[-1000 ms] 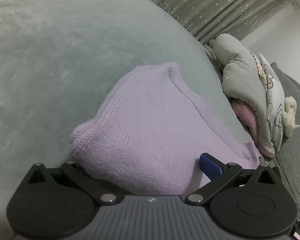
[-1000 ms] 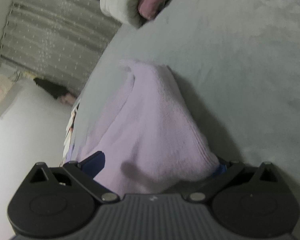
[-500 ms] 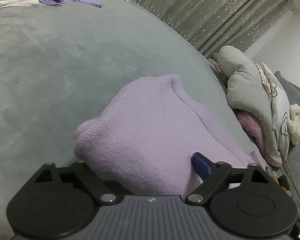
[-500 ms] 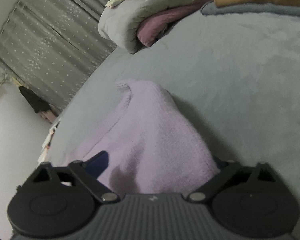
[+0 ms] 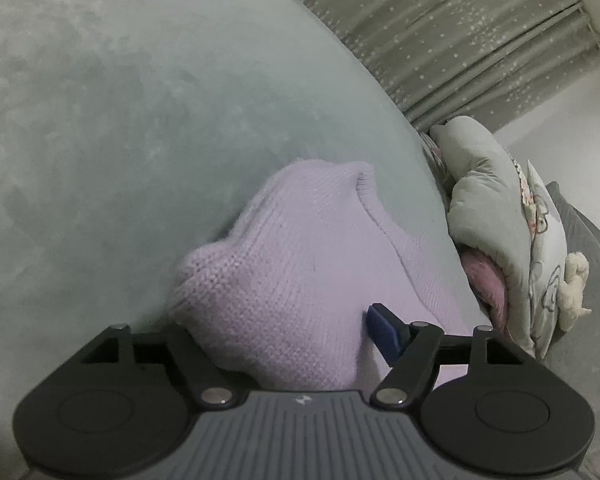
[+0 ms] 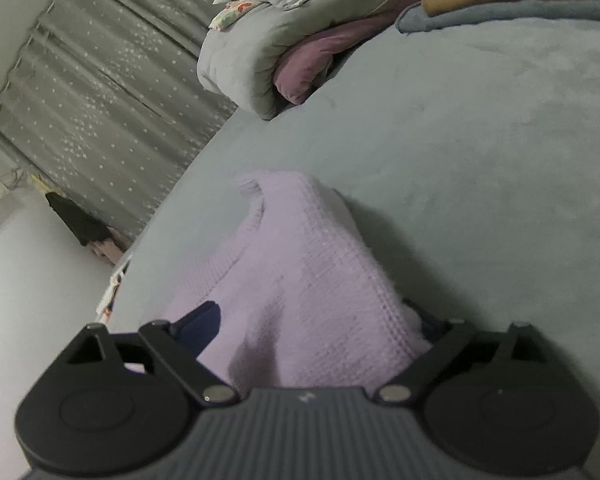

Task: Fold clothes
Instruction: 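Close both grippers on the folded lilac sweater's edge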

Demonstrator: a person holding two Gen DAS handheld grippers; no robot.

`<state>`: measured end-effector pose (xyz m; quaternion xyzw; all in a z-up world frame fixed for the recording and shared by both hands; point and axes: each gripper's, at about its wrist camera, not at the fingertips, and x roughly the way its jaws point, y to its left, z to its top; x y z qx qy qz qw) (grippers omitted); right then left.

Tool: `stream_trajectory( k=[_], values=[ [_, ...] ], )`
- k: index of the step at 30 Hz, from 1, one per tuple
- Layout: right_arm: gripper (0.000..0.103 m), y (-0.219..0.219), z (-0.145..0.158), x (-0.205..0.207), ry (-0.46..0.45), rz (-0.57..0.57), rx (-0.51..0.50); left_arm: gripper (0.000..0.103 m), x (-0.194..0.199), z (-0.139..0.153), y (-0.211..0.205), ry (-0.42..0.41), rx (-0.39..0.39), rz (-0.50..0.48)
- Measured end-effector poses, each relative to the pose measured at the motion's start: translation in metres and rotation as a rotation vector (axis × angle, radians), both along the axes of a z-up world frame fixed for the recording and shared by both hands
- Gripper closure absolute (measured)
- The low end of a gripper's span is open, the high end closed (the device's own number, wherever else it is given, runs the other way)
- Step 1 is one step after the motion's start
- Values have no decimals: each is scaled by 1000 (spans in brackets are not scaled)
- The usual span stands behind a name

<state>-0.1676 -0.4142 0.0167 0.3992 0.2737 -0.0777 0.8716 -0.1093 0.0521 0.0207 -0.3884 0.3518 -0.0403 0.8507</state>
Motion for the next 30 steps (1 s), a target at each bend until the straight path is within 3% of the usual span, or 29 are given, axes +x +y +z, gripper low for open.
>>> stream_trajectory(
  k=[2, 6, 11, 15, 20, 25, 30],
  values=[
    [34, -2, 1, -1, 12, -14, -2, 49, 1, 1, -1, -1, 7, 4],
    [48, -7, 1, -3, 12, -13, 12, 62, 1, 3, 4, 3, -32, 9],
    [64, -1, 10, -5, -23, 13, -33, 66, 2, 6, 6, 14, -50, 8],
    [68, -1, 15, -5, -50, 24, -31, 67, 4, 10, 4, 8, -33, -5],
    [73, 7, 29, -5, -74, 48, -121, 70, 5, 18, 4, -16, -10, -21],
    [75, 13, 48, -11, -123, 76, -173, 72, 6, 38, 3, -90, 40, -49],
    [76, 22, 61, -15, -146, 93, -233, 72, 7, 39, 8, -79, 37, -49]
  ],
)
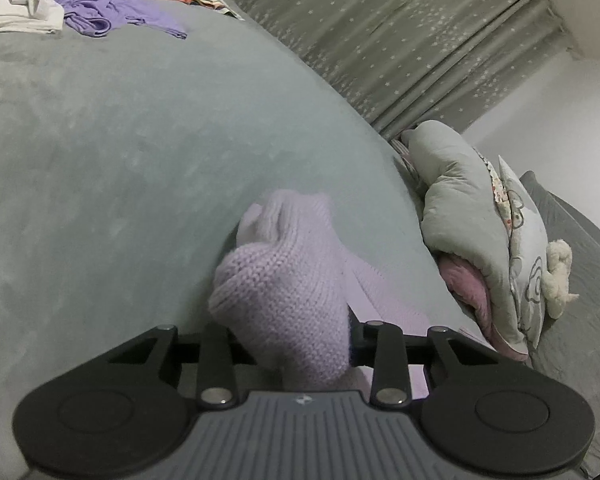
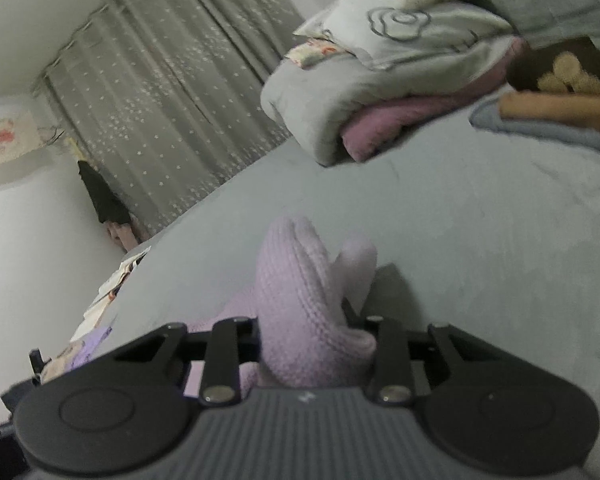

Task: Fold clothes
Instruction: 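Close both grippers on the folded lilac sweater's edge, then lift the folded sweater with both grippers and carry it toward the headboard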

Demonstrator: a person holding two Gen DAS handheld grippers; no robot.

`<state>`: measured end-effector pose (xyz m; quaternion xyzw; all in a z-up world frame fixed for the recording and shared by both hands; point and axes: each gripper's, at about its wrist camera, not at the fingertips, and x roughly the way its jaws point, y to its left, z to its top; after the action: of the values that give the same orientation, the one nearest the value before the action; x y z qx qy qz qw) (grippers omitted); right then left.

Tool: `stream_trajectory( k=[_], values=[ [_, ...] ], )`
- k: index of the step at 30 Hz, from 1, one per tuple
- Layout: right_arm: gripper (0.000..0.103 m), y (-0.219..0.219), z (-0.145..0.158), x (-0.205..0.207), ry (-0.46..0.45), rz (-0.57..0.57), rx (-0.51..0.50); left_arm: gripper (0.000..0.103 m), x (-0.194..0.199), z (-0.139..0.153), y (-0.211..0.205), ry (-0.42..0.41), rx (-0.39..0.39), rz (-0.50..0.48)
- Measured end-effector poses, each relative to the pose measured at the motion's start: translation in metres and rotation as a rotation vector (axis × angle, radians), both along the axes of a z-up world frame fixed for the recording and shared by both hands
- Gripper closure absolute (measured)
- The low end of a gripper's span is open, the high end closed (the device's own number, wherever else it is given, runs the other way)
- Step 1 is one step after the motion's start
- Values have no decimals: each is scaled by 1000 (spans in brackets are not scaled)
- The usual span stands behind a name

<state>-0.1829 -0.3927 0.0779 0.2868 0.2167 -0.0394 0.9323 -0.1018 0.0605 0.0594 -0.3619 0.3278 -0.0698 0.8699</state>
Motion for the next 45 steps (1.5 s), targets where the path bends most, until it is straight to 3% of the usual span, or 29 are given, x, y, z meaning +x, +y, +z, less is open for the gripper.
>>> stream_trajectory(
  k=[3, 5, 9, 12, 17, 19, 23, 26, 33, 37, 42, 45],
  values=[
    [75, -1, -4, 4, 27, 0, 23, 71, -1, -6, 2, 26, 1, 4],
    [72, -9, -18, 7, 71, -3, 105, 71, -2, -13, 2, 55, 5, 7],
    [57, -37, -59, 8, 128, -47, 403, 71, -1, -21, 4, 78, -18, 11],
    [57, -34, -63, 10, 143, -37, 385, 66, 1, -25, 4, 94, -41, 10],
    [54, -27, -65, 13, 145, -32, 324, 61, 9, -41, 14, 156, -156, 24],
    [55, -26, -65, 15, 144, -30, 320, 61, 11, -41, 11, 147, -143, 22],
    [73, -16, -56, 16, 140, -25, 242, 71, 9, -34, 5, 107, -94, 6],
    [76, -10, -41, 13, 122, -17, 183, 75, 10, -25, 7, 92, -94, -9],
    [79, 1, 6, 3, 4, 29, 49, 77, 13, 7, 18, -35, -79, -33],
    [79, 8, 21, -3, -26, 58, 42, 77, 14, 16, 27, -37, -86, -28],
    [80, 16, 41, -9, -83, 69, -47, 77, 10, 32, 26, -57, -51, -47],
    [80, 15, 44, -4, -76, 73, -42, 77, 8, 38, 25, -61, -29, -48]
  ],
)
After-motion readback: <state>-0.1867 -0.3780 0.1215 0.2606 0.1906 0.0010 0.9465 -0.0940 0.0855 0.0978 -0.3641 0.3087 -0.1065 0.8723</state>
